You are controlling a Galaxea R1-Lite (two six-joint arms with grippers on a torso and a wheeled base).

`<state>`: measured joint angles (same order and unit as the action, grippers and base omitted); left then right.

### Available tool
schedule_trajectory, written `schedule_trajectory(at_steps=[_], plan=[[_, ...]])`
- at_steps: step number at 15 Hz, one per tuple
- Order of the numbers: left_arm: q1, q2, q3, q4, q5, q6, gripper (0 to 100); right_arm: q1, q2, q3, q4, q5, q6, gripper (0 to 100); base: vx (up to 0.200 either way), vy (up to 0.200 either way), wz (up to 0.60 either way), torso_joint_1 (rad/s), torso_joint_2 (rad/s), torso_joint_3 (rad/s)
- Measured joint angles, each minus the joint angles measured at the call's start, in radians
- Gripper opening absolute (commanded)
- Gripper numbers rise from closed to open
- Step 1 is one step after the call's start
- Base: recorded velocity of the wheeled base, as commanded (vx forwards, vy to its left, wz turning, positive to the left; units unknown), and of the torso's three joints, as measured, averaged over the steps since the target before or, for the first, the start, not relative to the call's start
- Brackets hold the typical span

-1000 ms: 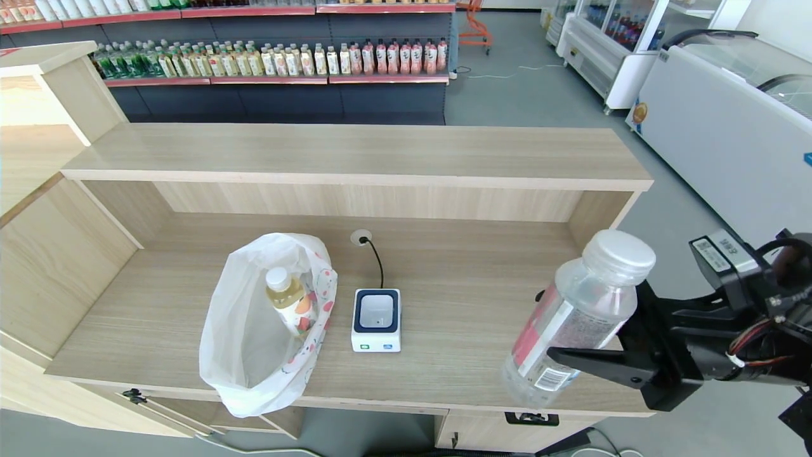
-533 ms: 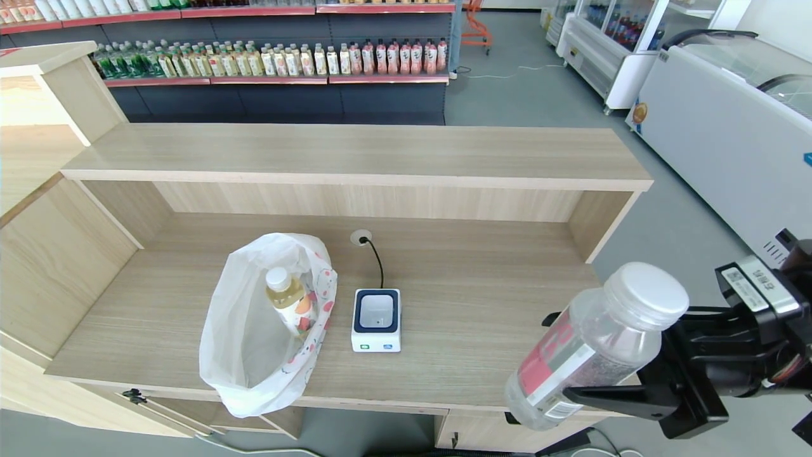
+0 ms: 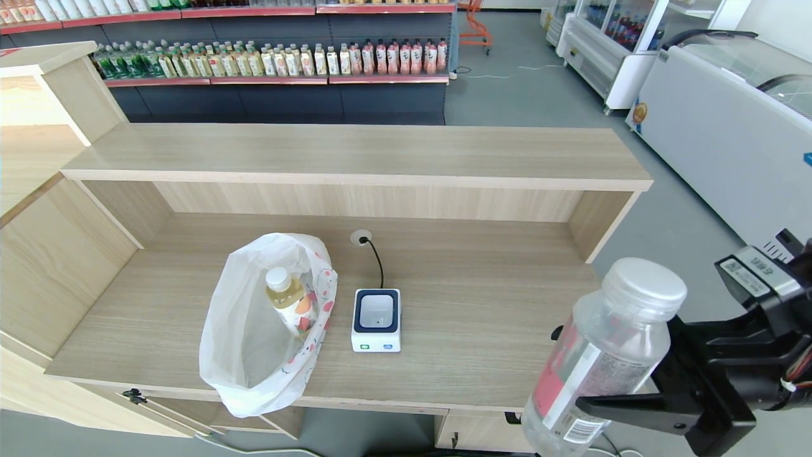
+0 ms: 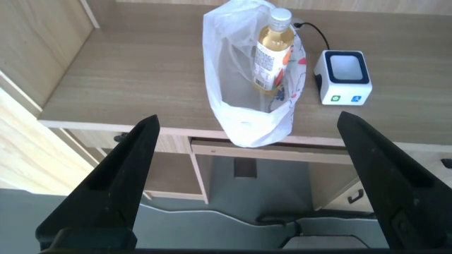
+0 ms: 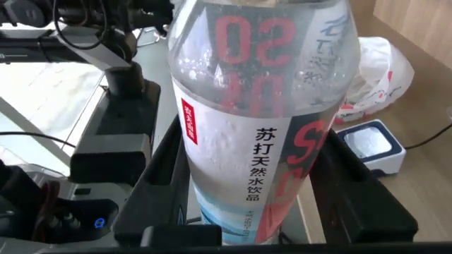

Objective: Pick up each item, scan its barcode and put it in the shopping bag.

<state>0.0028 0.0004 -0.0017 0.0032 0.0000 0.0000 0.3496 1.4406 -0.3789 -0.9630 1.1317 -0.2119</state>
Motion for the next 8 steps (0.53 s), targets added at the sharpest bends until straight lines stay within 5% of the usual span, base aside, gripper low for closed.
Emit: schedule_trajectory(at_steps=[3, 8], plan=[[0.0, 0.0, 0.0, 0.0, 0.0, 0.0, 100, 0.002, -0.05, -0.045, 0.175, -0.042, 0.004, 0, 0.0, 0.0, 0.0, 0.0, 0.0, 0.0], [0.0, 0.0, 0.0, 0.0, 0.0, 0.0, 100, 0.002, -0.056, -0.07, 0.211, -0.148, 0.096, 0, 0.0, 0.0, 0.0, 0.0, 0.0, 0.0]])
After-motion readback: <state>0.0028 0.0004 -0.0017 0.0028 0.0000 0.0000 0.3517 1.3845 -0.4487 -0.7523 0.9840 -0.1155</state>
